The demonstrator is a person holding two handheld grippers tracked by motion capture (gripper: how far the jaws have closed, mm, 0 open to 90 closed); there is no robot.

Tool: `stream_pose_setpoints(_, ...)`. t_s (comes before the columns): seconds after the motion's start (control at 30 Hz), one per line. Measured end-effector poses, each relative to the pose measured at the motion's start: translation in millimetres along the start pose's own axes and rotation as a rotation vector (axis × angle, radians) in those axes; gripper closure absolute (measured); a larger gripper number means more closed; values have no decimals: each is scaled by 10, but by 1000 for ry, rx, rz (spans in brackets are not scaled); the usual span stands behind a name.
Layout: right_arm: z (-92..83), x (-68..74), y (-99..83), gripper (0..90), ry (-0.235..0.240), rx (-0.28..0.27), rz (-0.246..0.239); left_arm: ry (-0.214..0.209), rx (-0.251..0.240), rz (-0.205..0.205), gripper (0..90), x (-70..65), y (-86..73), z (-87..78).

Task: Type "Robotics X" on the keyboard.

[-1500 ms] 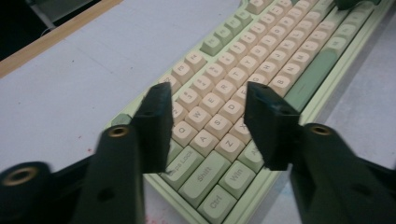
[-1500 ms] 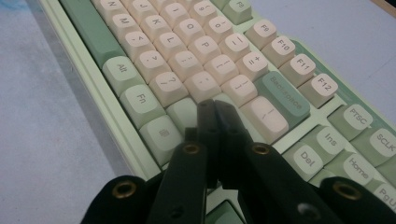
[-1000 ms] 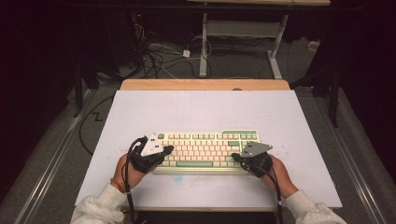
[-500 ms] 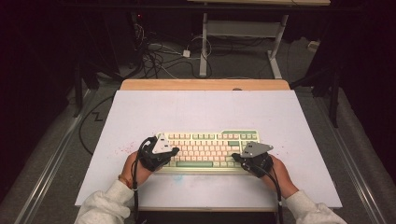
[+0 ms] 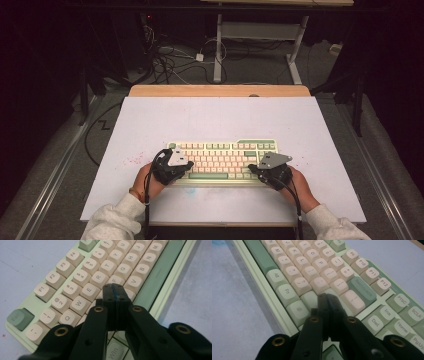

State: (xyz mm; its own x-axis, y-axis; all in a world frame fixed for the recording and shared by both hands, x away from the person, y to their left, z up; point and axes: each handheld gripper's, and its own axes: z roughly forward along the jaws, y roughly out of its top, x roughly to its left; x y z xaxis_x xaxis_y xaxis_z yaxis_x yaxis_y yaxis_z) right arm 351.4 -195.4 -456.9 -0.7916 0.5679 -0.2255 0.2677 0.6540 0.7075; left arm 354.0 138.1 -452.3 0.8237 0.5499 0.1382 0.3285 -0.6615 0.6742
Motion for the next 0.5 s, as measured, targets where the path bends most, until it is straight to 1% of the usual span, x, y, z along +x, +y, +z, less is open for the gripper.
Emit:
stream_pose_setpoints(0.2,0,5,-2,900,-4,-1,0,-6,5,9,879,-19,7,15)
stream_pose_setpoints(0.3,1,6,-3,900,-3,-3,7,-2,-9,12,879,-9,24,-28)
stream_pose_setpoints(0.37,1,7,-3,900,-4,-3,8,-3,-17,6,879,-4,29,-47)
stream_pose_setpoints(0.43,2,3,-3,900,-3,-4,5,-1,-6,12,879,-6,24,-37)
stream_pose_setpoints(0.47,2,0,-3,900,-2,-4,2,-2,12,19,879,-11,16,-15)
stream_pose_setpoints(0.5,2,2,-3,900,-3,-5,5,8,33,32,879,-22,2,17)
